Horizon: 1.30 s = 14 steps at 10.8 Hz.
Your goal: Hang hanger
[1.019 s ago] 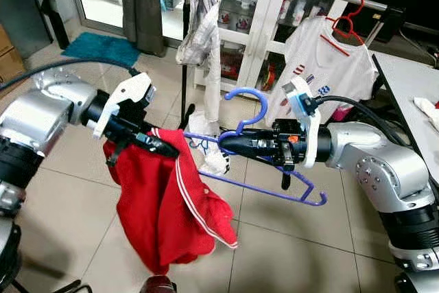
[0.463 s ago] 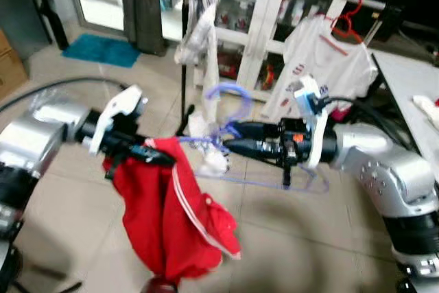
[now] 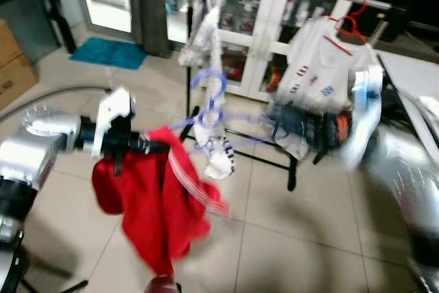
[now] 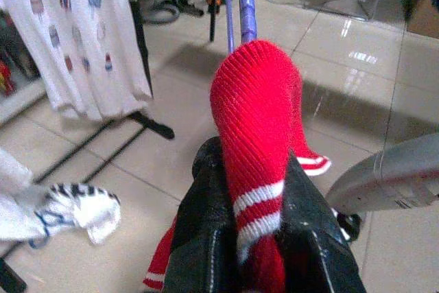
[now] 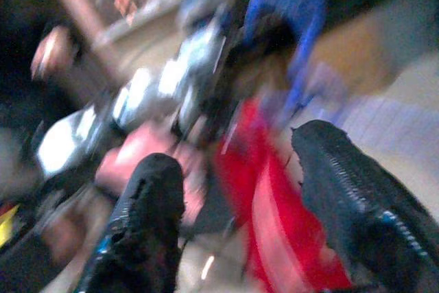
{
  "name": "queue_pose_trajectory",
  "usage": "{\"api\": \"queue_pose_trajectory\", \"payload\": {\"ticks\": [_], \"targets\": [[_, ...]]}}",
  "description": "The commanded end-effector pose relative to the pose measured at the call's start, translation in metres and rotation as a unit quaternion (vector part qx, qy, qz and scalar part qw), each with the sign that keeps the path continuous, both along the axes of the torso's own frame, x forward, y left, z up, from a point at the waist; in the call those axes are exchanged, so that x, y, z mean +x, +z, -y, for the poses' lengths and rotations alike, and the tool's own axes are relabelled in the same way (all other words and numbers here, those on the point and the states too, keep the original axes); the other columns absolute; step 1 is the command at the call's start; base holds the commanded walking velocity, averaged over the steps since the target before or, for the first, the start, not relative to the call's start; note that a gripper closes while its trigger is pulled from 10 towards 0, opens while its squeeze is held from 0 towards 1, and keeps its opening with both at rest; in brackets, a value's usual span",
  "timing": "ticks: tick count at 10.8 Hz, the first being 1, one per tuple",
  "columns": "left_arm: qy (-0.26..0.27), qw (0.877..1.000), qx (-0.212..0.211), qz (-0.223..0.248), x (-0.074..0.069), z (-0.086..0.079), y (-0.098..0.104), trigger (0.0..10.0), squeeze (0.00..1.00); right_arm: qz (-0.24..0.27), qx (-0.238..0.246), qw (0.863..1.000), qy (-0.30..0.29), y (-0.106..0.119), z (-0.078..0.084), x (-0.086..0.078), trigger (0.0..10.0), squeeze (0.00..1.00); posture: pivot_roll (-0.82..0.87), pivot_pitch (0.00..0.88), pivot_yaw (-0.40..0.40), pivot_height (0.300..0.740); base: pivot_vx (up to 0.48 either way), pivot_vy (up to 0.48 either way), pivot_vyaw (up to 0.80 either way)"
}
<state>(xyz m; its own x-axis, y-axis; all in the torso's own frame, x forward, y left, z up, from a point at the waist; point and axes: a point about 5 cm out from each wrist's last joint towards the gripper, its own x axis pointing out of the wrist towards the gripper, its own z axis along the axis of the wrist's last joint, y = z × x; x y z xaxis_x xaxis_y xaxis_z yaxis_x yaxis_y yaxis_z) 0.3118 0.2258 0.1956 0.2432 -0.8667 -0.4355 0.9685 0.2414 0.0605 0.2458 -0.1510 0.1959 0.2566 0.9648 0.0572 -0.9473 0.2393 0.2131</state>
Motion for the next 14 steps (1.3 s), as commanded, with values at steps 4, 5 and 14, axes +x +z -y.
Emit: {"api": "queue_pose_trajectory", "payload": {"ticks": [4, 5, 14], "targets": [[-0.064, 0.997, -0.023, 0.037, -0.001, 0.003, 0.046, 0.0, 0.0, 0.009, -0.093, 0.995, -0.016, -0.032, -0.021, -0.001, 10.0, 0.0, 0.04, 0.0, -0.014, 0.74, 0.0, 0.0, 0.0], [-0.081, 0.996, -0.018, 0.037, -0.002, 0.0, 0.054, 0.0, 0.0, 0.016, -0.101, 0.993, -0.062, -0.039, -0.024, 0.009, 10.0, 0.0, 0.04, 0.0, -0.015, 0.74, 0.0, 0.0, 0.0], [-0.08, 0.99, -0.074, 0.087, 0.014, 0.001, 0.079, 0.0, 0.0, 0.002, -0.062, 0.998, -0.007, -0.056, -0.08, 0.009, 10.0, 0.0, 0.06, 0.0, -0.014, 0.74, 0.0, 0.0, 0.0]]}}
